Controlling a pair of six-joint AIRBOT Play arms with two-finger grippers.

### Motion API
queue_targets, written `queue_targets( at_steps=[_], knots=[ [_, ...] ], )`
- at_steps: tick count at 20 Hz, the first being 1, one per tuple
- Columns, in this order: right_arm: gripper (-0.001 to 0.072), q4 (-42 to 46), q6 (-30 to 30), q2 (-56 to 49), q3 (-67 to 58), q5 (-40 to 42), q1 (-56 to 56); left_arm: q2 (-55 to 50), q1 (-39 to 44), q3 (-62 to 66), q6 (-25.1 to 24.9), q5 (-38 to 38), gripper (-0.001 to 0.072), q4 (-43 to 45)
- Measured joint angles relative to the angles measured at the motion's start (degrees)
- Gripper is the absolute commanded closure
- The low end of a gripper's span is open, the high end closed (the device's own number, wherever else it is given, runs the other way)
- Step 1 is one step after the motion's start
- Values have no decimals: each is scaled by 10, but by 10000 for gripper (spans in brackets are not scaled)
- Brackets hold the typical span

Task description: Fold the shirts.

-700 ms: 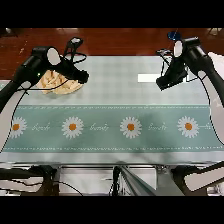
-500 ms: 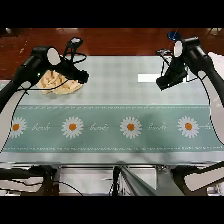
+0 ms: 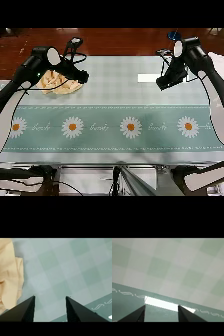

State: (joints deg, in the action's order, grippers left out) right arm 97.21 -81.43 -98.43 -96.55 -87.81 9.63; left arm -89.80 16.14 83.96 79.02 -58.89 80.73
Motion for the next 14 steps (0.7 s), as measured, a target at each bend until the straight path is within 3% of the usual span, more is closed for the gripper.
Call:
queue_targets(
  at_steps=[14],
  knots=[
    [223, 23, 0, 0, 0, 24, 0, -11, 0, 0, -3, 15, 239, -2]
  ],
)
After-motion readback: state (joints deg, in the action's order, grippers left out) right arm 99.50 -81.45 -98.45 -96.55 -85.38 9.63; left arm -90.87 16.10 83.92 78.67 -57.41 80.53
